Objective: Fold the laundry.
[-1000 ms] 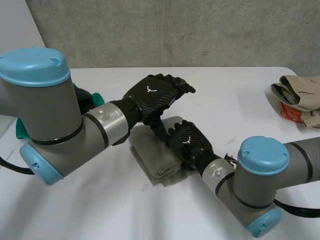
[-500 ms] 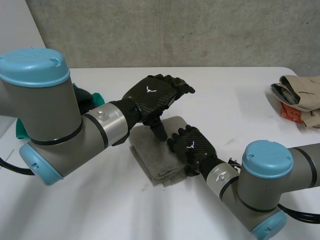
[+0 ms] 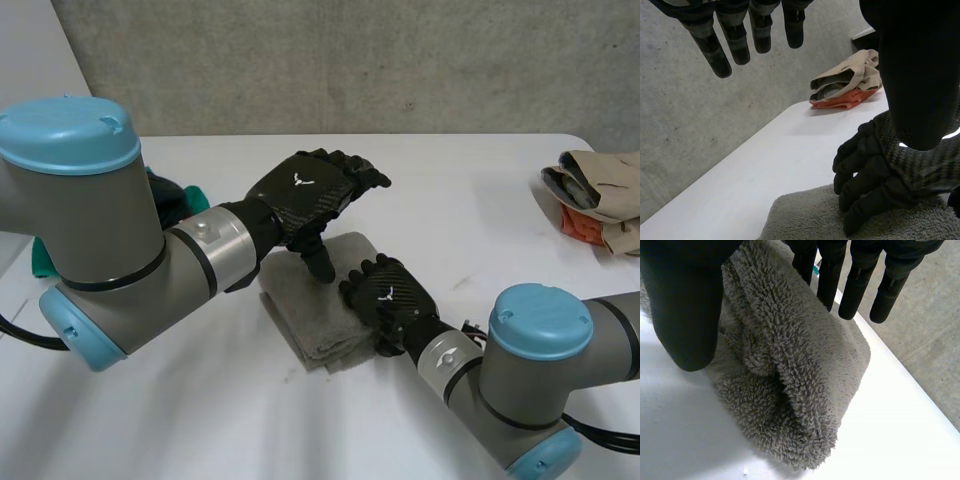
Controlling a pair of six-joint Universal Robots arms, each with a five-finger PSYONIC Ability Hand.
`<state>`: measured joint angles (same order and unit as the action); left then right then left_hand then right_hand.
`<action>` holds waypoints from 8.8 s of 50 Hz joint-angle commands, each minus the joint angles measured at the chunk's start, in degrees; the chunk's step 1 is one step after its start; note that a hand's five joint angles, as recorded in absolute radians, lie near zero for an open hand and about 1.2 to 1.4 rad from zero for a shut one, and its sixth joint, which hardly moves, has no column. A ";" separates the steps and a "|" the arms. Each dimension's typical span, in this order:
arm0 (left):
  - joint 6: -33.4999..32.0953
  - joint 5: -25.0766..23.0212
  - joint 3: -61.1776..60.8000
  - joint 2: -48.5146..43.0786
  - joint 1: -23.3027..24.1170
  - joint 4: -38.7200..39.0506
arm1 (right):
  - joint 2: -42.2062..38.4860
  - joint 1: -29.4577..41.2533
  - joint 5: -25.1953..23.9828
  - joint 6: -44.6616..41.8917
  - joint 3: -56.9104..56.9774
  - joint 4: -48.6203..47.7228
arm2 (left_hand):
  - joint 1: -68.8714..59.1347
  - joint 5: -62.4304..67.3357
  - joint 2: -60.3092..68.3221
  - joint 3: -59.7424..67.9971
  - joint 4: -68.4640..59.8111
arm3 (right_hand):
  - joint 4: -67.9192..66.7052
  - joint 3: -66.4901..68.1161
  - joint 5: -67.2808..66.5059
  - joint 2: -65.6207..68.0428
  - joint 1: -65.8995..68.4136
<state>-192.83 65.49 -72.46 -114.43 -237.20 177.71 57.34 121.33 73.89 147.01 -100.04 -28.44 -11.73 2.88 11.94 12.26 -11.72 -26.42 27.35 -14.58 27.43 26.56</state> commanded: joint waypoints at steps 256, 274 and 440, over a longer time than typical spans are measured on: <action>-10.83 21.80 9.94 0.18 -0.55 24.68 | 28.44 -12.17 9.43 4.42 -6.48 16.49 | -68.27 67.12 68.06 67.74 -68.28 | 16.42 -17.35 14.58 -17.43 -16.56; 5.27 7.99 29.38 -28.38 13.52 33.05 | 29.14 -21.57 11.98 7.14 -5.96 16.84 | -14.56 13.41 14.35 14.03 -14.57 | 16.42 -17.35 14.58 -17.43 -16.56; 3.51 20.21 4.15 2.04 -6.08 12.65 | 9.12 -15.86 8.46 0.20 41.05 41.74 | -68.27 67.12 68.06 67.74 -68.28 | -53.58 52.65 -55.42 52.57 53.44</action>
<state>-190.50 88.99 -75.94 -101.76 -240.25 187.38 75.70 103.84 78.70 146.66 -63.05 19.74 -65.28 57.95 68.64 68.37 -68.62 -68.72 67.37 -56.36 66.94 63.29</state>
